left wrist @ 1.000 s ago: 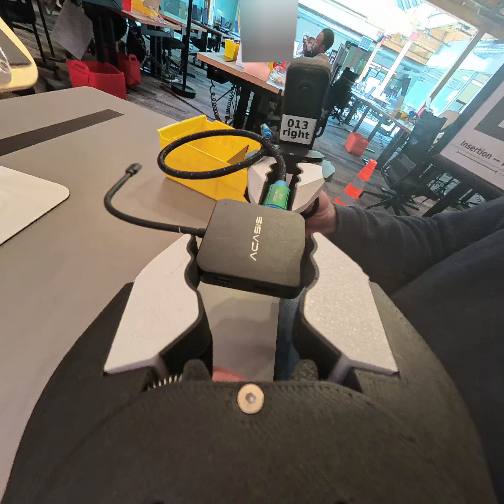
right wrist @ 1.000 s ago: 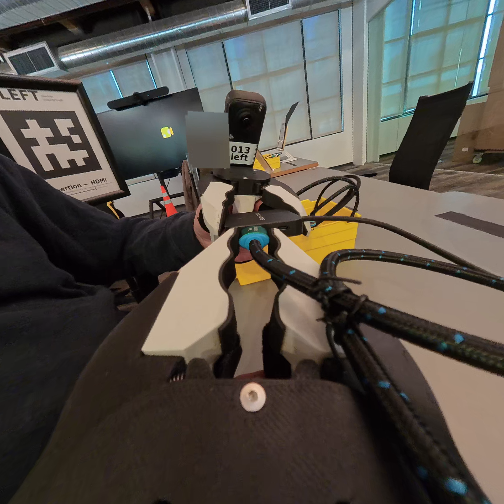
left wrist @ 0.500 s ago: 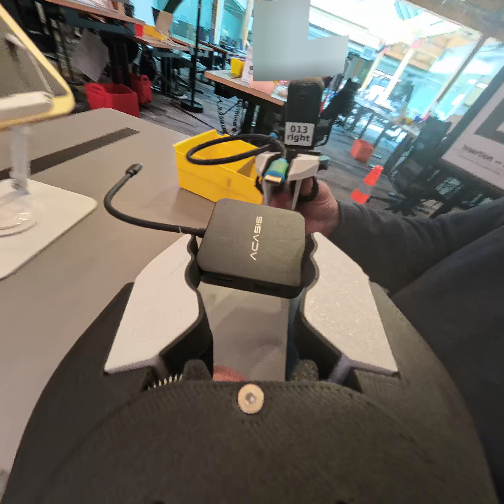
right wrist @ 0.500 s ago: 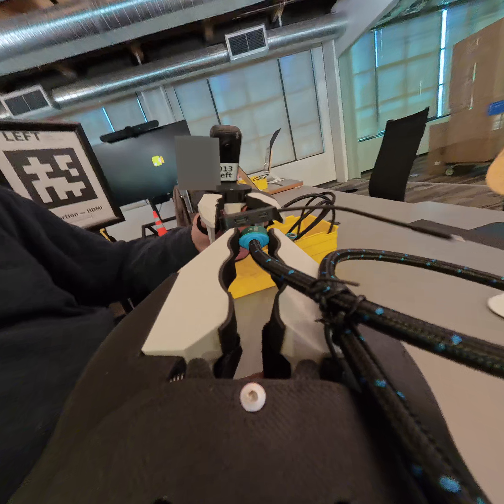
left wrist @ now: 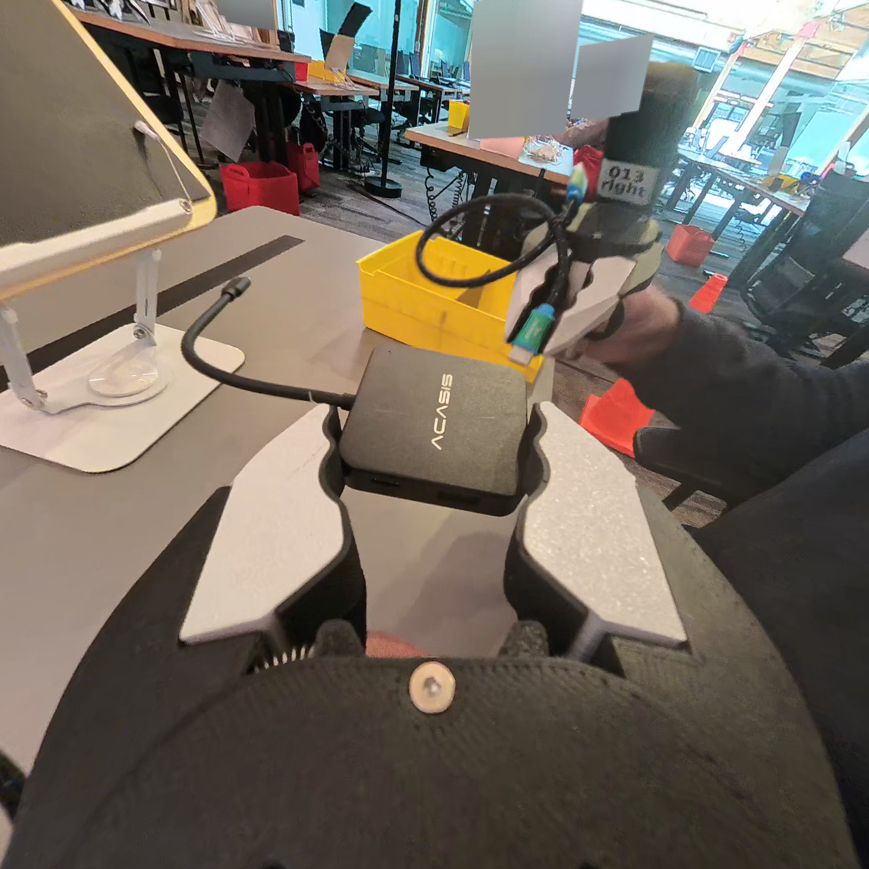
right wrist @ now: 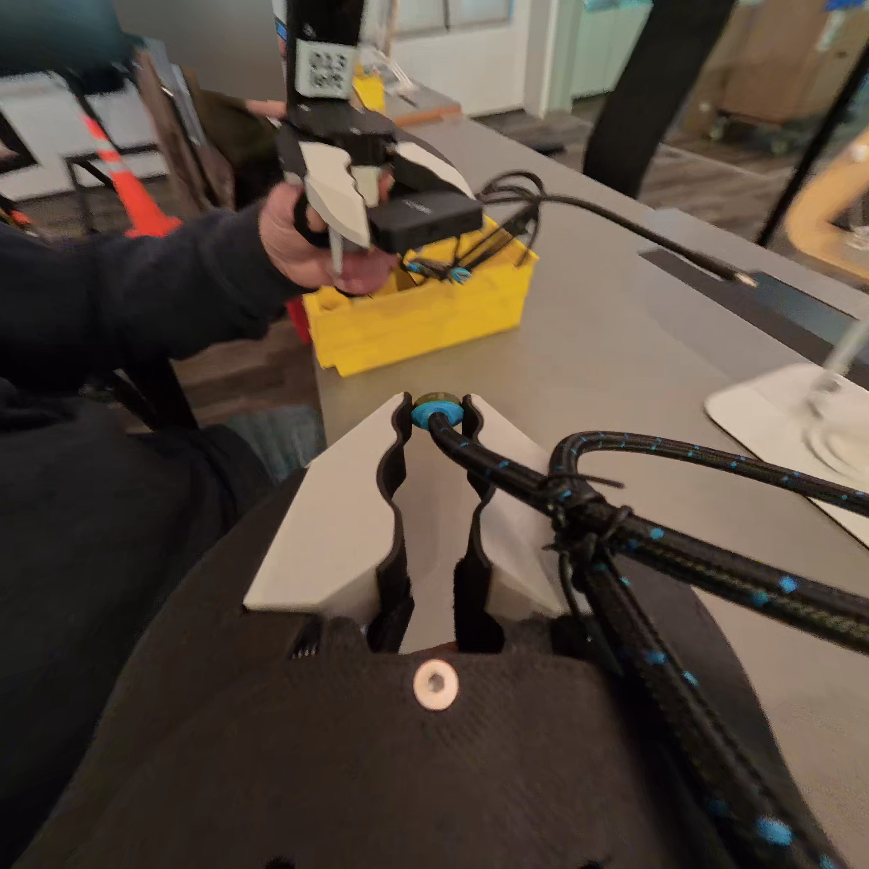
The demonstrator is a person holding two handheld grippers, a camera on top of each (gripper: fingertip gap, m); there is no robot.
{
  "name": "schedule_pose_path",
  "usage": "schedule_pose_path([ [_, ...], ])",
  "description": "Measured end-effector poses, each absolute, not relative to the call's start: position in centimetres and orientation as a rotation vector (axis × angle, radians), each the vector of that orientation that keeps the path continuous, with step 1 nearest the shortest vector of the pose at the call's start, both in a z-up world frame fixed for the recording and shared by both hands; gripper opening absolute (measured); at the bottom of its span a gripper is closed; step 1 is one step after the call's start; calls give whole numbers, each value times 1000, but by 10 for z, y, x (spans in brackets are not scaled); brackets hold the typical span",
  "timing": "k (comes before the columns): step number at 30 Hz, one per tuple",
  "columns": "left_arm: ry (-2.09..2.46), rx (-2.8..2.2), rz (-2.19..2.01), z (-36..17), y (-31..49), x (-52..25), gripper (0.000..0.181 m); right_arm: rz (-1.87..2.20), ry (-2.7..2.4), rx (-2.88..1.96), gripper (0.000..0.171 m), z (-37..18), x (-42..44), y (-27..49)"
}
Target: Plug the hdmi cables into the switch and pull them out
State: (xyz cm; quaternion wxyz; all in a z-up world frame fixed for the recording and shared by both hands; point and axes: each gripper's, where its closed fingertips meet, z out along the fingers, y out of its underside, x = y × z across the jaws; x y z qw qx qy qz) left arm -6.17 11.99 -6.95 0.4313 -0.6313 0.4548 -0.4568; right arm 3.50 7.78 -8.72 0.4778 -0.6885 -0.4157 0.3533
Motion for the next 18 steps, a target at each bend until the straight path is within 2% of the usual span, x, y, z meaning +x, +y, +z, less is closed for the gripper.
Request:
schedule_pose_path([
  [8, 1115, -1583, -1128, -69, 127, -68, 75, 337, -705, -2151, 19, -106, 217, 79],
  [13, 1136, -1592, -1121, -73, 125, -63, 75, 247, -448, -2530, 18, -178, 304, 54],
  [18, 1153, -1602, -1119, -76, 123, -59, 75, 323, -340, -2831, 21, -239, 324, 30],
])
